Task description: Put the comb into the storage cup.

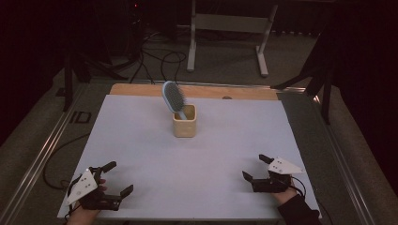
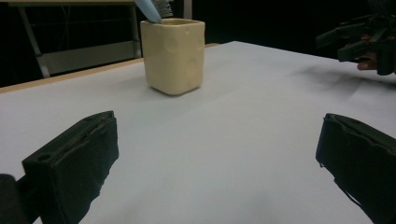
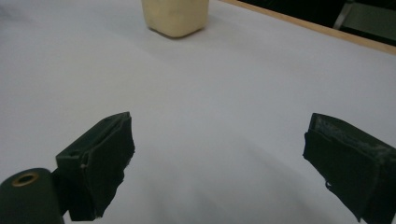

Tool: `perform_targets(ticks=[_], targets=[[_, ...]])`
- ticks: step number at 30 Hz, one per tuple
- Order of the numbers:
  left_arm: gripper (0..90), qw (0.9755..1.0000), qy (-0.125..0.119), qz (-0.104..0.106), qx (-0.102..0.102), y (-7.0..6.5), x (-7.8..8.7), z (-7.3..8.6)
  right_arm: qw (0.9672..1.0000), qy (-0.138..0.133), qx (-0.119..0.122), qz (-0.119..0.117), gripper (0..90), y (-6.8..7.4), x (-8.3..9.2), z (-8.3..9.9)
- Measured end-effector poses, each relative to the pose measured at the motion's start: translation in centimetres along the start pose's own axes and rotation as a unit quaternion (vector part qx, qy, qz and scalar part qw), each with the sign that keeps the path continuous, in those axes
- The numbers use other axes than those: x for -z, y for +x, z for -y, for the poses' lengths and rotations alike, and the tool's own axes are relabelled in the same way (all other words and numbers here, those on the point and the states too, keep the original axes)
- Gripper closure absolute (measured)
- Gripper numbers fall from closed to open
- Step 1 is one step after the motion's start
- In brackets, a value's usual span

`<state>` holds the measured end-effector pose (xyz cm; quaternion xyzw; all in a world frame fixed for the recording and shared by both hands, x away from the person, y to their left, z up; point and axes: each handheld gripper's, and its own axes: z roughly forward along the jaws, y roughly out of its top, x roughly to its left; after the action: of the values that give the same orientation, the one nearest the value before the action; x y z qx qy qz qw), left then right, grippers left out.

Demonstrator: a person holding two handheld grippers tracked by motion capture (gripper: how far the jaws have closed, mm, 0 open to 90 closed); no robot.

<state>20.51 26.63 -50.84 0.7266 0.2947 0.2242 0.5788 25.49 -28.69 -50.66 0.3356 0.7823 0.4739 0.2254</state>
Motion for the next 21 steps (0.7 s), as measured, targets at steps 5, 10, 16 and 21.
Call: perform_targets(ticks=[5, 10, 16, 21], targets=[[0.0, 1.0000, 0.000, 0.000, -0.001, 0.0, 0.0, 0.0, 0.9998, -0.002, -0.021, 0.003, 8.0, 0.3, 0.8, 0.7], [0.0, 1.0000, 0.001, 0.001, -0.002, 0.0, -0.1, 0.0, 0.9998, 0.006, -0.009, 0.017, 8.1, 0.6, 0.5, 0.9], [0.0, 1.0000, 0.001, -0.001, -0.002, 0.0, 0.0, 0.0, 0.9996, -0.003, -0.017, 0.020, 8.1, 0.5, -0.2, 0.8], [0.0, 1.0000, 0.002, -0.001, -0.003, -0.1, -0.1, 0.0, 0.9997, -0.002, -0.011, 0.020, 8.0, 0.5, -0.2, 0.8]])
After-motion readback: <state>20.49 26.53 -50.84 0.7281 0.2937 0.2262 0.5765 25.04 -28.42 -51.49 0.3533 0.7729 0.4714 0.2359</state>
